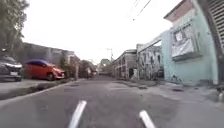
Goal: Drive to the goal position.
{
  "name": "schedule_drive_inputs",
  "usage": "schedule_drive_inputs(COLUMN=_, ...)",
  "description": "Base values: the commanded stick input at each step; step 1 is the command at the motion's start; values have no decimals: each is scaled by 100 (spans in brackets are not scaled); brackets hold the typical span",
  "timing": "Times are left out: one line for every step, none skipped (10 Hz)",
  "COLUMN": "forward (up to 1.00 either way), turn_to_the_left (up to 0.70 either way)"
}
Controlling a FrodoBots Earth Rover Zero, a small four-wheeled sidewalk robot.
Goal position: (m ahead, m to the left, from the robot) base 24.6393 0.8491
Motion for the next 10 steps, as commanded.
schedule_drive_inputs(forward=85, turn_to_the_left=0)
schedule_drive_inputs(forward=85, turn_to_the_left=0)
schedule_drive_inputs(forward=85, turn_to_the_left=0)
schedule_drive_inputs(forward=85, turn_to_the_left=0)
schedule_drive_inputs(forward=85, turn_to_the_left=0)
schedule_drive_inputs(forward=85, turn_to_the_left=0)
schedule_drive_inputs(forward=85, turn_to_the_left=0)
schedule_drive_inputs(forward=85, turn_to_the_left=0)
schedule_drive_inputs(forward=85, turn_to_the_left=0)
schedule_drive_inputs(forward=85, turn_to_the_left=0)
